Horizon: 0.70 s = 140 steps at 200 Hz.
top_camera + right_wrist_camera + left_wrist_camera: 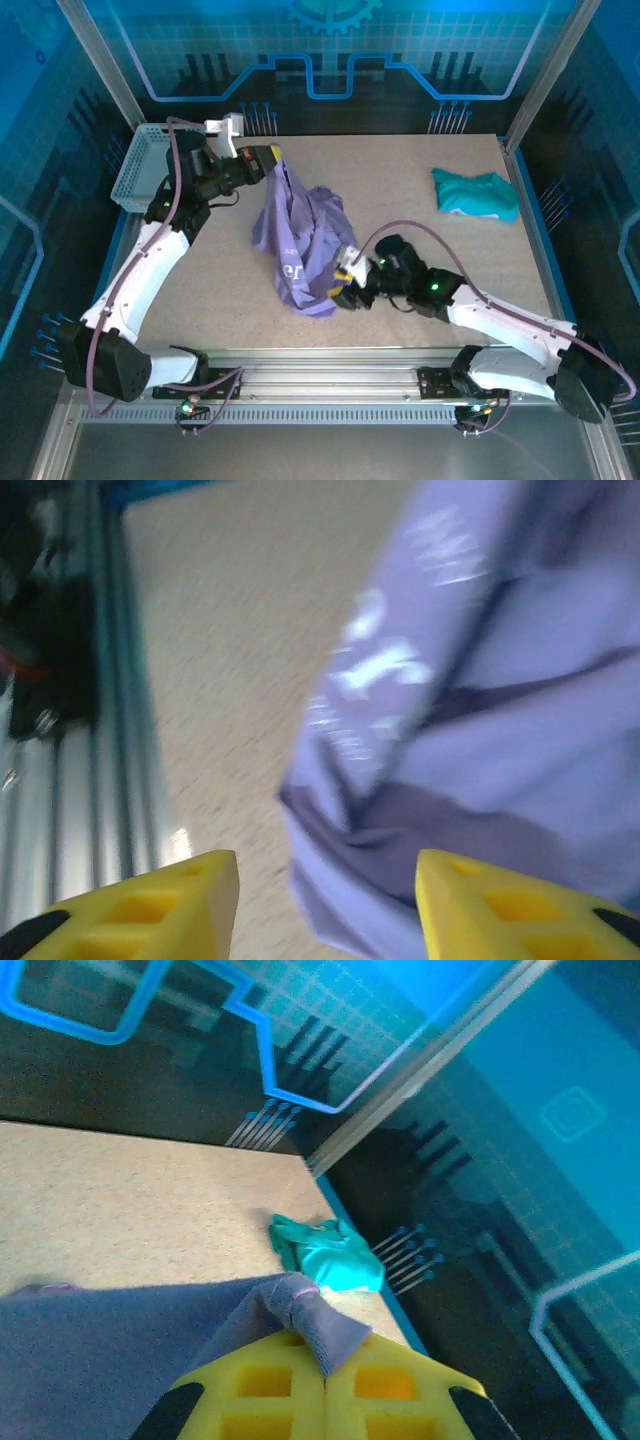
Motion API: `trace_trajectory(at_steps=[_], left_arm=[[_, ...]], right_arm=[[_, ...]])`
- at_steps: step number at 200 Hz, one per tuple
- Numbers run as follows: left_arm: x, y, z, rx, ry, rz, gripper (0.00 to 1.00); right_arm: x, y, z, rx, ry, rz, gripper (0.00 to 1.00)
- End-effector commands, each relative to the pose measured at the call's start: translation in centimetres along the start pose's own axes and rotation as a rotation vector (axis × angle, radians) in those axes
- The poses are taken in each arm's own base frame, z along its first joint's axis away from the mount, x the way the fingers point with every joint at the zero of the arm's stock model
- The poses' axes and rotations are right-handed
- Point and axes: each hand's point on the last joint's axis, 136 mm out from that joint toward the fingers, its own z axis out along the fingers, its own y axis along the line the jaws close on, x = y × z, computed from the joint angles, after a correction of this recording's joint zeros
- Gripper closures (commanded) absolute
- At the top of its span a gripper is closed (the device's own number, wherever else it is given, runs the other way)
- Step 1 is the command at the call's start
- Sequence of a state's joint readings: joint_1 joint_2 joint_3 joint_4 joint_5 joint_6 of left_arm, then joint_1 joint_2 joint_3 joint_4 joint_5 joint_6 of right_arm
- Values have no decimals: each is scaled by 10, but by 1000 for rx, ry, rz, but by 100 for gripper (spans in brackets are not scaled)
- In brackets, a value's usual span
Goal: Fold the inside-out t-shirt
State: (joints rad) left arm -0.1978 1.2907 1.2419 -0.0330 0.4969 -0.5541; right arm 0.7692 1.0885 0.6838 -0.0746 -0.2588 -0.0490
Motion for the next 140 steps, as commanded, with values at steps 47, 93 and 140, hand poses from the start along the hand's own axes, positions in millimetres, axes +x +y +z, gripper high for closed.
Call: trace_trajectory(at_steps=[47,93,140], left_arm=[[7,-26,-1,173,64,-31,100],[9,-23,-5,152,60,-18,100],[-26,-15,-16,113,-75,-35,100]], right_arm=[[-34,-108,50,174,-93,341,36],[-43,-183,83,288,-125,502,65],[-100,-196,2,223,-339,428,100]])
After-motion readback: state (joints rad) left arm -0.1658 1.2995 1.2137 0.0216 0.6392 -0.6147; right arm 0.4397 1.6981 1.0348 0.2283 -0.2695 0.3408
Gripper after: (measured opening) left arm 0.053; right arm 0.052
